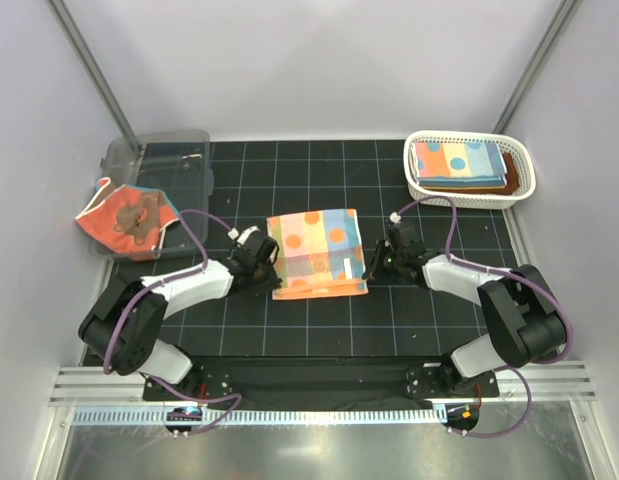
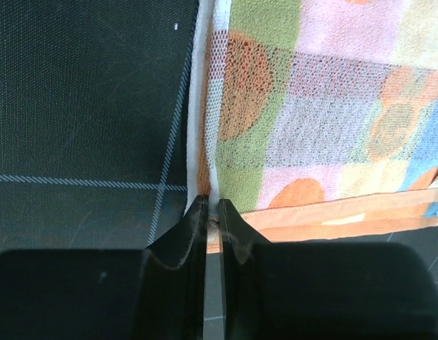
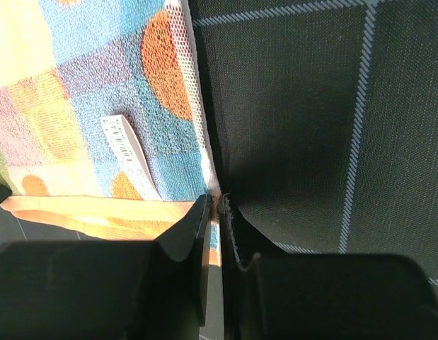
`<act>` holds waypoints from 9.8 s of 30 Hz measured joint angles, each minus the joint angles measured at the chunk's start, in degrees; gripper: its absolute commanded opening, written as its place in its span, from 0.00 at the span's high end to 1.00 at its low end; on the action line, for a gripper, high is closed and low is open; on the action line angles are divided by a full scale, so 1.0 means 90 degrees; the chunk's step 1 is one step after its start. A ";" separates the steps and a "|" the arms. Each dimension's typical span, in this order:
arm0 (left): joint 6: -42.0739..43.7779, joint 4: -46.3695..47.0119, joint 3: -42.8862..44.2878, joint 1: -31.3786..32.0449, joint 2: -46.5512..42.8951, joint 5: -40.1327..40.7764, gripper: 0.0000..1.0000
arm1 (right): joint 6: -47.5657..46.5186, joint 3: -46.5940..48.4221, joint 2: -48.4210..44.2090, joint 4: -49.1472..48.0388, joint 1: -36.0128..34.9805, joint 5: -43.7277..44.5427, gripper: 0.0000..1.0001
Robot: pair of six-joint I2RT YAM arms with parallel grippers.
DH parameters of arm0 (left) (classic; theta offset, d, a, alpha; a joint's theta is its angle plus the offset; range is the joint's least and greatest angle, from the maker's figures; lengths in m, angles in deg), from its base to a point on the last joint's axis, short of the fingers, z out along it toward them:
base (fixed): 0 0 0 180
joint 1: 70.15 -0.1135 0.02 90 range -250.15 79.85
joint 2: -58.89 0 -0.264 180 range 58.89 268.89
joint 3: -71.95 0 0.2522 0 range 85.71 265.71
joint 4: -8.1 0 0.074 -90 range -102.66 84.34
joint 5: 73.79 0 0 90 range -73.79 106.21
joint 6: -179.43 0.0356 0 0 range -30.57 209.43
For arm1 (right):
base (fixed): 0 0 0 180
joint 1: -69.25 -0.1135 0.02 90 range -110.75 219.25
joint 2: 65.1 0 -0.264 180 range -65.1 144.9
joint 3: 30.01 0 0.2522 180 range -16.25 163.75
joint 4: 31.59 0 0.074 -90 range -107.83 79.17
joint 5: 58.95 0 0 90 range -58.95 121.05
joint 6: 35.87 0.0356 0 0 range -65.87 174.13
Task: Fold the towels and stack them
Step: Fold the towel
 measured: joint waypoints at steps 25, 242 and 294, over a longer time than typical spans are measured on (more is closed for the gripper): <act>0.0367 -0.1076 0.1246 0.0005 0.0413 -0.0002 1.00 | -0.0245 0.0709 -0.0170 0.1059 -0.0024 0.0381 0.99; 0.5943 -0.2997 0.6569 -0.2375 0.4080 -0.3560 1.00 | -0.4826 0.4435 0.2234 0.1766 0.1280 -0.2227 0.99; 0.4867 -0.2623 0.2577 -0.1350 0.1200 -0.3130 1.00 | -0.1965 0.0695 -0.0891 0.1467 0.0367 -0.0624 0.99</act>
